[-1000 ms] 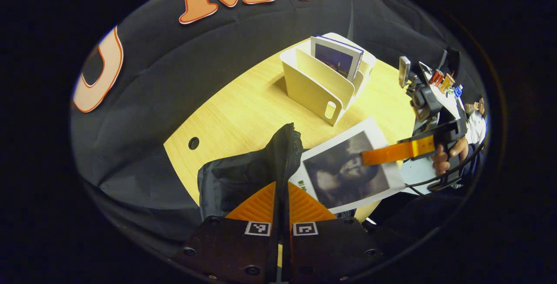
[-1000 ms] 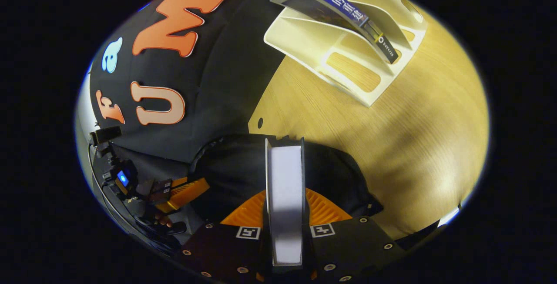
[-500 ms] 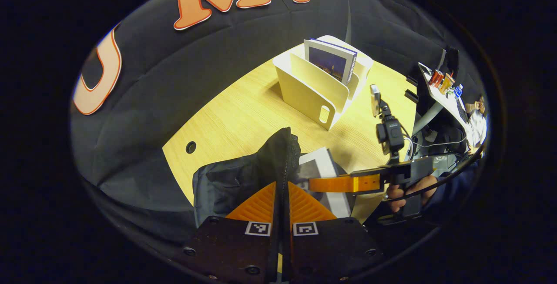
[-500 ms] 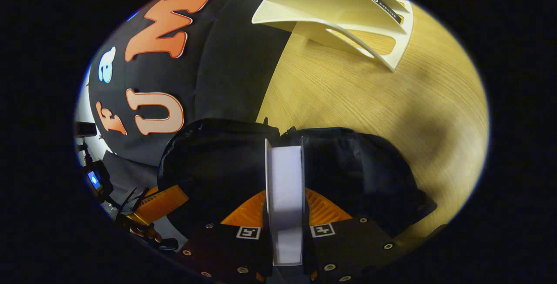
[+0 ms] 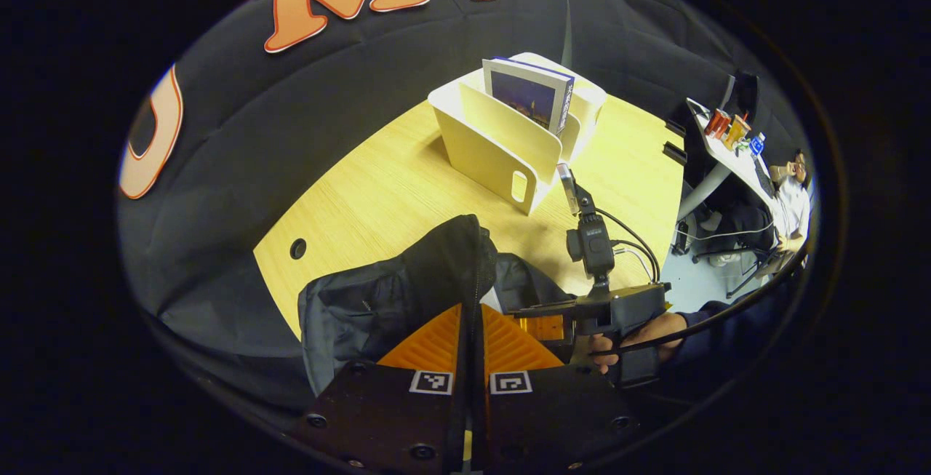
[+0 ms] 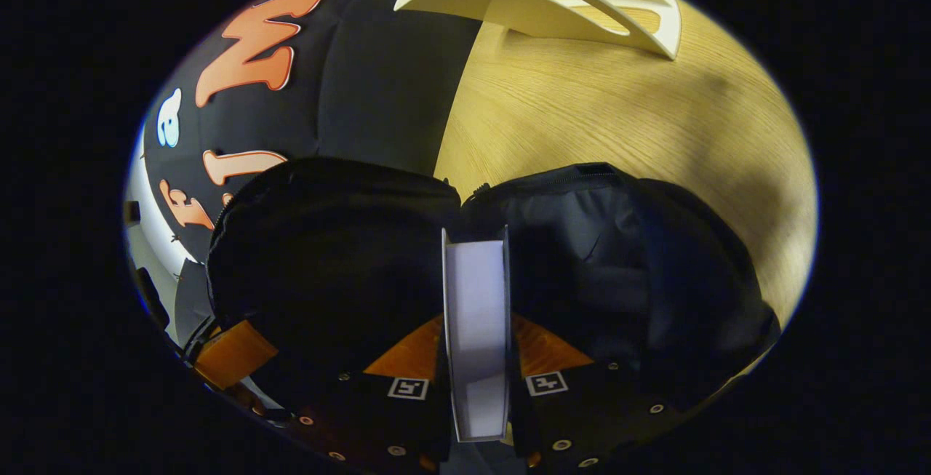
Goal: Open the schoolbag, grab two books from the bookshelf and put them into the schoolbag.
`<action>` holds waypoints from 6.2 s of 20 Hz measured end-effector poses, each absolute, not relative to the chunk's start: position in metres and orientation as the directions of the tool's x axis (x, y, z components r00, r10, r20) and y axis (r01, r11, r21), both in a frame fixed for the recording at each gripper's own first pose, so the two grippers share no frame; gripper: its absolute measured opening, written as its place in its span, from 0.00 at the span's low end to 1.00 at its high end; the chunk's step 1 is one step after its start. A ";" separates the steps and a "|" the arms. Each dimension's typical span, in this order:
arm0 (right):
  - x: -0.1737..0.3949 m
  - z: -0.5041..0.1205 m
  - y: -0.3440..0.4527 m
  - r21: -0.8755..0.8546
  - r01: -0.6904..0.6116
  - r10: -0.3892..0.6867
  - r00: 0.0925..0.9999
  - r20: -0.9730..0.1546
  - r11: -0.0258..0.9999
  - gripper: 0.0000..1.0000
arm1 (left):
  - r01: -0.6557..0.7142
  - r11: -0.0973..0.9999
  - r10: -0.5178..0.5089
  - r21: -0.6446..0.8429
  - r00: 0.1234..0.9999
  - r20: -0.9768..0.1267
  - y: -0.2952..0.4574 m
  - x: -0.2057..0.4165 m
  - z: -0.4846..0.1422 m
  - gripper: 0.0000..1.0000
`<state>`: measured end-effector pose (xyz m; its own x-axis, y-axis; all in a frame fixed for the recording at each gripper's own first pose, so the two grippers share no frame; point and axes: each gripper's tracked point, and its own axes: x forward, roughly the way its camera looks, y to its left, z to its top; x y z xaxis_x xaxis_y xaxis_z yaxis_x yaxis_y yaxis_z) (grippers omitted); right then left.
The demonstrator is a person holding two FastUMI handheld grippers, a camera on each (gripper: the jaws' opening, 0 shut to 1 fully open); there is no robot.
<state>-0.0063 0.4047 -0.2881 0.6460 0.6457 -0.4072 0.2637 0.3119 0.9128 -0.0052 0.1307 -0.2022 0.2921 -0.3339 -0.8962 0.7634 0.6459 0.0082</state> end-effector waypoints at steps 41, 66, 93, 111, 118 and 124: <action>0.149 -0.167 0.069 0.113 -0.152 0.157 0.322 -0.933 0.982 0.98 | 0.514 0.857 -0.172 0.025 0.332 -0.927 0.152 0.001 -0.224 0.05; 0.143 -0.171 0.053 -0.021 0.021 -0.025 0.230 -0.973 1.000 0.31 | 0.474 0.880 -0.215 -0.042 0.317 -0.924 0.154 -0.006 -0.224 0.05; -0.079 -0.169 0.155 0.561 0.440 0.368 0.450 -0.814 0.702 0.28 | 0.687 0.725 -0.351 -0.058 0.296 -0.889 0.179 0.004 -0.195 0.10; -0.015 -0.232 0.333 0.852 0.244 0.663 0.542 -0.516 0.463 0.28 | 0.682 0.730 -0.383 -0.040 0.359 -0.851 0.177 0.016 -0.153 0.05; 0.014 -0.257 0.385 0.892 0.238 0.684 0.576 -0.448 0.384 0.28 | 0.676 0.737 -0.363 -0.014 0.378 -0.852 0.171 0.011 -0.146 0.05; 0.027 -0.271 0.407 0.904 0.213 0.682 0.598 -0.422 0.372 0.29 | 0.656 0.755 -0.357 -0.022 0.382 -0.853 0.154 0.002 -0.147 0.04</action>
<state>0.0269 0.4070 -0.2707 0.5976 0.6820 -0.4216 0.2132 0.3717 0.9035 0.0024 0.1537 -0.1469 0.3818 -0.3568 -0.8526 0.6558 0.7546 -0.0222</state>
